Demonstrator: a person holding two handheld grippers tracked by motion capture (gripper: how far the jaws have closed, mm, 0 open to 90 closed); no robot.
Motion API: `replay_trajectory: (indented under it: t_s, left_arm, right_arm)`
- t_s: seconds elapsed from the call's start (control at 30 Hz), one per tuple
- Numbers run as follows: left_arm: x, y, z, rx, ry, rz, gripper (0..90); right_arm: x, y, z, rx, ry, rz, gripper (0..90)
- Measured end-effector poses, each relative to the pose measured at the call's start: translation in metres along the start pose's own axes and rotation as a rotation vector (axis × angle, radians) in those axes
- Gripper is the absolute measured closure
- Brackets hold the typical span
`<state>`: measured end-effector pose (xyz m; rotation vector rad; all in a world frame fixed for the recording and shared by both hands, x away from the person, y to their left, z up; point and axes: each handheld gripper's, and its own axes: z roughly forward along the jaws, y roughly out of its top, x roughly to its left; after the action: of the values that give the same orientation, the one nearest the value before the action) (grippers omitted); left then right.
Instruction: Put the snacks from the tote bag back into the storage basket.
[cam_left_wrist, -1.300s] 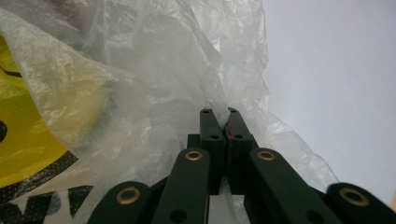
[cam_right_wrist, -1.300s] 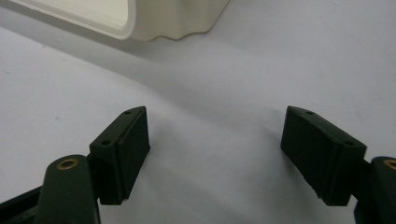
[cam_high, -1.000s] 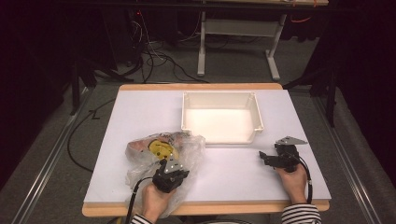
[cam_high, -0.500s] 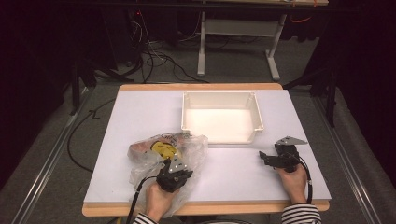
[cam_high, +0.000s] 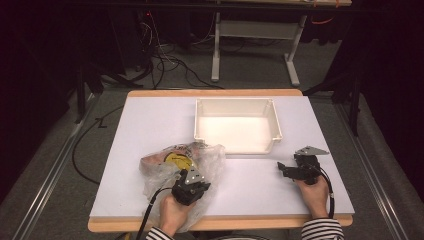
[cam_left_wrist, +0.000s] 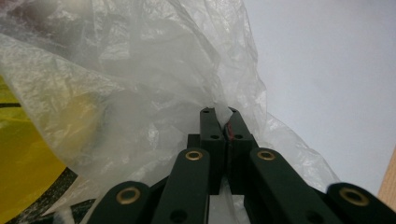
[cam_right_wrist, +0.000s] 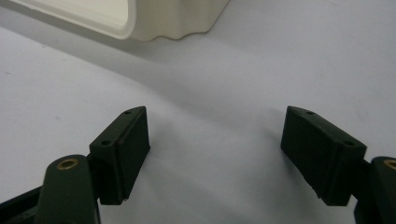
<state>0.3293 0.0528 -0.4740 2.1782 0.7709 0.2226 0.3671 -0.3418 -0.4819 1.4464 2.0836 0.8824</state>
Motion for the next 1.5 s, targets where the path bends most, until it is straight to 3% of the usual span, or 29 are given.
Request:
replay_trajectory:
  t_s: [1.13, 1.5]
  left_arm:
    - [-0.022, 0.029, 0.028, 0.006, -0.082, 0.076, 89.3]
    - [-0.037, 0.034, 0.036, 0.013, -0.117, 0.123, 89.3]
  right_arm:
    - [0.000, 0.000, 0.000, 0.000, 0.000, -0.001, 23.8]
    - [0.001, 0.000, 0.000, 0.001, -0.003, -0.007, 23.6]
